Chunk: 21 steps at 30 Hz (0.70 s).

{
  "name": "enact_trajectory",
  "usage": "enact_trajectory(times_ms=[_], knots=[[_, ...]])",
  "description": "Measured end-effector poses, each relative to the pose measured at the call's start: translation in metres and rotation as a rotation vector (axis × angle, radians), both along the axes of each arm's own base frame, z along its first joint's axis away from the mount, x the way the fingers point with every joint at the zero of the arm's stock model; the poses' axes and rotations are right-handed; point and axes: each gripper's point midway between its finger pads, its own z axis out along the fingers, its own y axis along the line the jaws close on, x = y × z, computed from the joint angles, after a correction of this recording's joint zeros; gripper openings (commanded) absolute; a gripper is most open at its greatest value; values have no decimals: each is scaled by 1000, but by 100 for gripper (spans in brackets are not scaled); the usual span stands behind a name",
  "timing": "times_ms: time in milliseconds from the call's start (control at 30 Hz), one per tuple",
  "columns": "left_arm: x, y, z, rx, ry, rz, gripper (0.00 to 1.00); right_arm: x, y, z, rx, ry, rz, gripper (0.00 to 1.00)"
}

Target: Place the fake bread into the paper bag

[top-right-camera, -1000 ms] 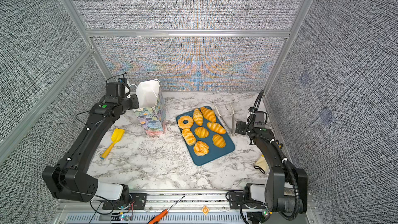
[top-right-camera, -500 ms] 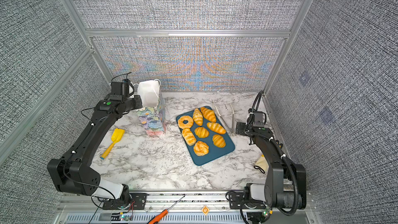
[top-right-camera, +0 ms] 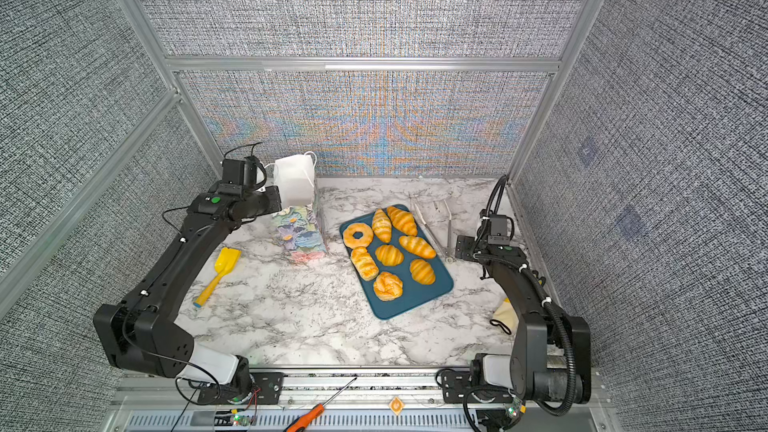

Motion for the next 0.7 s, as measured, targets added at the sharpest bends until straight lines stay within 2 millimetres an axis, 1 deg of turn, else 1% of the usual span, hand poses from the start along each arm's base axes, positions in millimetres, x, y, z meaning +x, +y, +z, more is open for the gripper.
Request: enact_trajectory(times_ms=[133, 267, 500, 567, 633, 700], knots=[[-7, -5, 0, -13, 2, -7, 1, 1, 0, -5, 4, 15, -3, 93], [-13, -9, -1, -26, 6, -10, 1, 7, 1, -5, 11, 7, 0, 92], [-21, -11, -5, -45, 6, -3, 2, 23, 6, -11, 40, 16, 16, 85], [-22, -10, -6, -50, 5, 2, 7, 30, 8, -14, 53, 17, 23, 82], [-22, -10, -5, -56, 3, 6, 16, 38, 10, -15, 68, 26, 28, 79], [-24, -10, -6, -62, 7, 10, 27, 49, 11, -14, 80, 16, 32, 77]])
